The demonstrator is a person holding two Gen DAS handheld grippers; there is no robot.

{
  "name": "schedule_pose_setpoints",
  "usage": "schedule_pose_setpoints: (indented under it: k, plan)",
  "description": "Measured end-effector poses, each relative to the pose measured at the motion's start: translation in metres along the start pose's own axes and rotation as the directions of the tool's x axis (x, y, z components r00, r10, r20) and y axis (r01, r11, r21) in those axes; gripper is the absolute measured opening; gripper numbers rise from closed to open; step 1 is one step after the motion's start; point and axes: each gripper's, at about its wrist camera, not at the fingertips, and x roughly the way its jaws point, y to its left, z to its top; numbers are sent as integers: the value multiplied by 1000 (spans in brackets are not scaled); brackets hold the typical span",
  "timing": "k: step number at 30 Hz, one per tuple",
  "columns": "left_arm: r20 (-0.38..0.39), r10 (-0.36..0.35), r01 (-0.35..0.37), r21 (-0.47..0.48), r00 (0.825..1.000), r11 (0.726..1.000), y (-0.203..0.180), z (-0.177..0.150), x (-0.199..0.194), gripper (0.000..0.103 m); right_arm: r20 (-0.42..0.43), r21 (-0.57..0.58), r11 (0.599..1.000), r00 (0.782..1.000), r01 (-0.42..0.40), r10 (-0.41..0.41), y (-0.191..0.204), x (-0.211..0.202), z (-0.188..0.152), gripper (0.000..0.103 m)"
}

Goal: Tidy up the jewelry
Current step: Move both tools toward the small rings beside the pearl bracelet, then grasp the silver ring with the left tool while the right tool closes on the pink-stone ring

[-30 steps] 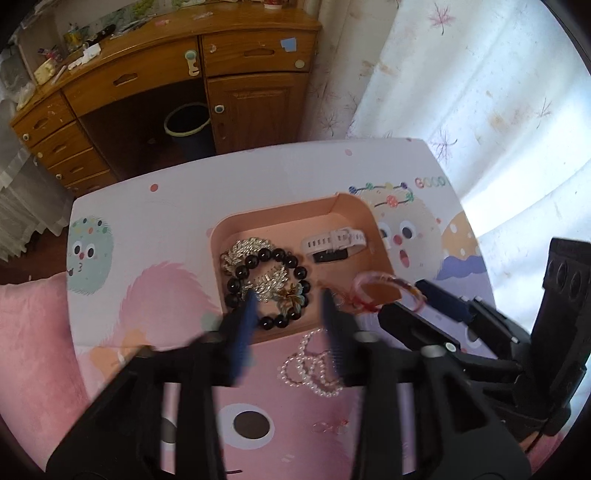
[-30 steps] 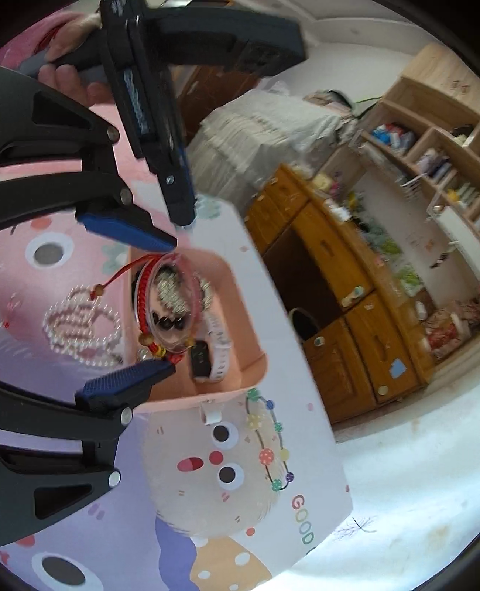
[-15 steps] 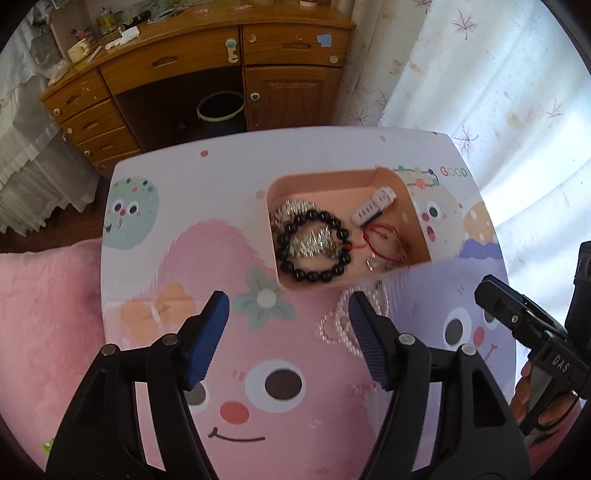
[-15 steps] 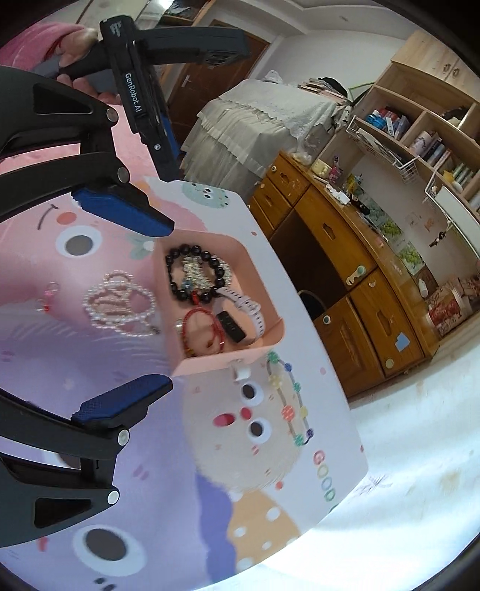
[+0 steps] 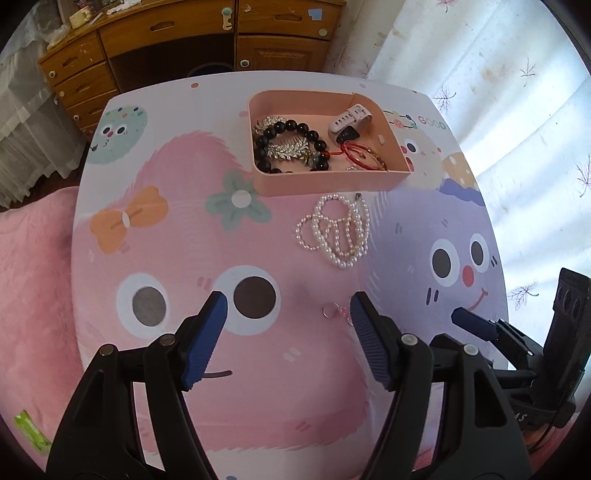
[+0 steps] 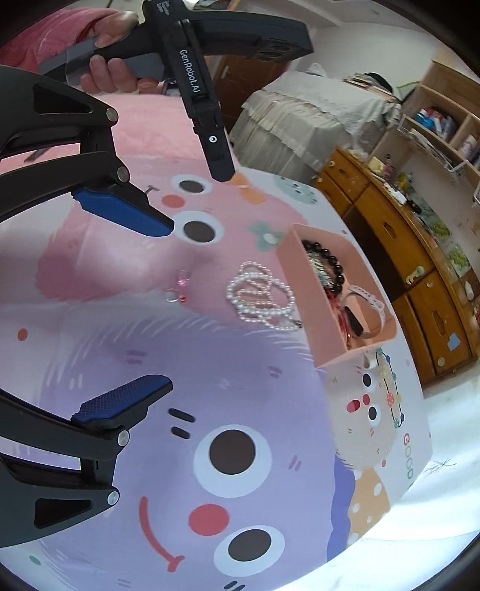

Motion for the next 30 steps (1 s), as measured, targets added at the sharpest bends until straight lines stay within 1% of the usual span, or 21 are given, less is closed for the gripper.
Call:
schedule_pose_setpoints:
  k: [2, 5, 8, 10, 12, 13, 14, 16, 18, 20, 22, 24, 26, 27, 30]
  plan:
    - [33, -9, 9, 4, 999, 1000, -1, -9, 3, 67, 33, -45, 998, 999, 38, -37, 4, -1, -4, 79]
    - [78, -30, 28, 23, 996, 999, -5, -28, 11, 67, 99, -96, 990, 991, 100, -91, 7, -3, -7, 79]
    - [112, -50, 46, 39, 992, 998, -12, -49, 23, 67, 112, -148, 982, 988, 120, -103, 8, 3, -3, 72]
    - [154, -54, 45, 58, 987, 997, -18, -61, 29, 67, 105, -205, 971, 989, 125, -106, 9, 8, 1, 65]
    - [184, -33, 20, 74, 982, 997, -21, -69, 36, 65, 99, -304, 940, 987, 153, -129, 14, 19, -1, 61]
    - [204, -23, 7, 81, 979, 997, -23, -71, 40, 65, 96, -381, 908, 985, 172, -146, 20, 27, -7, 59]
    - [215, -22, 3, 88, 976, 996, -23, -72, 43, 63, 97, -424, 887, 983, 184, -157, 24, 35, -8, 57]
    - [223, -52, 28, 108, 973, 994, -24, -72, 50, 60, 101, -534, 821, 979, 204, -178, 33, 48, -18, 55]
    - [197, -83, 62, 113, 977, 992, -25, -69, 59, 53, 105, -617, 761, 980, 200, -172, 40, 58, -28, 53]
    - [180, -118, 98, 117, 977, 988, -26, -67, 67, 49, 99, -668, 722, 983, 180, -154, 45, 67, -35, 49]
    - [174, -121, 99, 129, 977, 987, -29, -66, 74, 45, 100, -691, 703, 986, 167, -135, 50, 73, -39, 44]
    - [165, -124, 101, 139, 978, 985, -30, -66, 80, 40, 95, -700, 699, 990, 144, -108, 54, 77, -39, 44]
    - [168, -131, 107, 145, 977, 984, -30, -67, 83, 40, 90, -706, 696, 992, 128, -91, 58, 80, -39, 43]
    - [170, -135, 111, 146, 976, 983, -29, -67, 86, 37, 85, -708, 695, 992, 123, -89, 60, 81, -40, 42]
    - [182, -169, 144, 141, 969, 979, -24, -67, 86, 37, 83, -721, 682, 993, 121, -89, 63, 87, -40, 37]
